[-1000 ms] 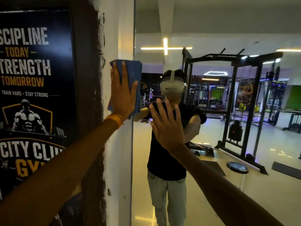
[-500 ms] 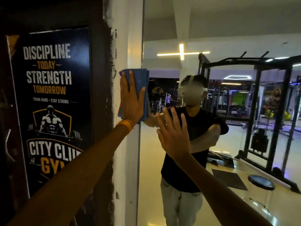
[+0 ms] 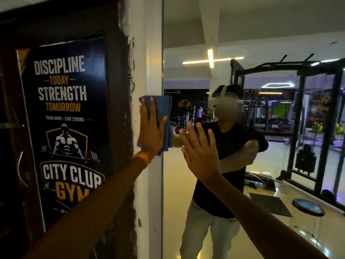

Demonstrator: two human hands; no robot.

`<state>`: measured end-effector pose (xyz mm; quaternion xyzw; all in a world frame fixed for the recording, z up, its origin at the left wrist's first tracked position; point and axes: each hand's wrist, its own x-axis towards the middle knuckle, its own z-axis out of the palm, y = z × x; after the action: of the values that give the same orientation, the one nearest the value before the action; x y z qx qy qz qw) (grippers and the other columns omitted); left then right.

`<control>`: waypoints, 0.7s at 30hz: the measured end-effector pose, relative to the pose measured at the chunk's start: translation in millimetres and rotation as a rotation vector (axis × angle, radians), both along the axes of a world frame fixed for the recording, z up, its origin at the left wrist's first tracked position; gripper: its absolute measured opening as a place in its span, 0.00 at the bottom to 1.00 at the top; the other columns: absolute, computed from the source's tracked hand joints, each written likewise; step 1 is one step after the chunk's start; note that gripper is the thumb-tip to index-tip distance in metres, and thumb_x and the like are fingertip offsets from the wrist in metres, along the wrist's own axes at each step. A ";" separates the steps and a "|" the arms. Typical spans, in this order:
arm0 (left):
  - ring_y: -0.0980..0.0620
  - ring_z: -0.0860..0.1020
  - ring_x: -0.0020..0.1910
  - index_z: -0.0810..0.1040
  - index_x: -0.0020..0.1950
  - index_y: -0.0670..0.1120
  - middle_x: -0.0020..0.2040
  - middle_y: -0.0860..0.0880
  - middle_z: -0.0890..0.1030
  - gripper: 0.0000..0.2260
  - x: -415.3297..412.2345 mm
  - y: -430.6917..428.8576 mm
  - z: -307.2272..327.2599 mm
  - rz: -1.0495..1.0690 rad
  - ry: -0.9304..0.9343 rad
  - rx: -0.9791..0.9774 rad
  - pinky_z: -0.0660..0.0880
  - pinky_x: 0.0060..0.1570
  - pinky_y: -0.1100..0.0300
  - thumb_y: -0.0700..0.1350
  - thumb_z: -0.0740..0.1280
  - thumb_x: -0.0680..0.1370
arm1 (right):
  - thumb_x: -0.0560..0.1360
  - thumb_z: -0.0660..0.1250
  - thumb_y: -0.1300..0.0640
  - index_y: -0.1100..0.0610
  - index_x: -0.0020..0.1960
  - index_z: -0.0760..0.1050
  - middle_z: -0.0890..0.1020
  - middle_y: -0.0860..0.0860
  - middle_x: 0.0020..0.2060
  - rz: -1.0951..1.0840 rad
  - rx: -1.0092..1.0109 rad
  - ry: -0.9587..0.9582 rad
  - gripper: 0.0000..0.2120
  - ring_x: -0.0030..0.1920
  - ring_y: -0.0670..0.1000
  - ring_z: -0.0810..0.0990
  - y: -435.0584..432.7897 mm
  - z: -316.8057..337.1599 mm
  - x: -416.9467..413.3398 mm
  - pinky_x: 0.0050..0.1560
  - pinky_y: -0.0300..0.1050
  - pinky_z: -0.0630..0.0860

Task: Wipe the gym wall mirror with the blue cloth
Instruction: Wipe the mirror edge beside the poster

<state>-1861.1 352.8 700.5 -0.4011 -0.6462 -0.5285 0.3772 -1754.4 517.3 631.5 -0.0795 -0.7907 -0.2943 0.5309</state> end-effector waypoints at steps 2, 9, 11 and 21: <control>0.40 0.55 0.82 0.44 0.82 0.52 0.84 0.40 0.48 0.31 -0.6 6.2 28.9 -0.003 -0.036 0.022 0.56 0.80 0.39 0.52 0.60 0.86 | 0.85 0.54 0.41 0.52 0.84 0.53 0.52 0.57 0.83 -0.007 -0.004 0.000 0.31 0.82 0.62 0.49 0.3 0.9 -0.5 0.80 0.65 0.49; 0.41 0.46 0.84 0.45 0.85 0.51 0.85 0.48 0.42 0.32 -2.3 -5.0 -44.8 0.067 0.032 -0.118 0.51 0.81 0.39 0.60 0.52 0.85 | 0.81 0.62 0.46 0.52 0.82 0.58 0.60 0.58 0.81 0.034 0.022 0.041 0.32 0.80 0.63 0.57 -10.7 61.2 14.6 0.76 0.66 0.55; 0.40 0.46 0.83 0.46 0.85 0.47 0.85 0.44 0.42 0.32 -8.7 1.4 -5.6 -0.001 0.104 -0.069 0.49 0.82 0.45 0.57 0.54 0.86 | 0.82 0.60 0.45 0.52 0.82 0.56 0.57 0.58 0.82 0.039 0.048 0.081 0.32 0.81 0.63 0.54 -12.0 115.0 14.7 0.77 0.66 0.52; 0.55 0.38 0.82 0.49 0.85 0.45 0.84 0.45 0.42 0.33 -18.5 16.6 81.3 0.087 0.228 0.073 0.38 0.78 0.66 0.59 0.53 0.85 | 0.85 0.48 0.40 0.50 0.84 0.44 0.46 0.57 0.83 -0.086 -0.043 0.164 0.32 0.83 0.61 0.44 9.2 220.3 -19.3 0.79 0.67 0.51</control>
<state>-1879.6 369.4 781.8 -0.4160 -0.5963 -0.4858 0.4853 -1773.7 526.6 851.9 -0.1487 -0.7466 -0.2921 0.5789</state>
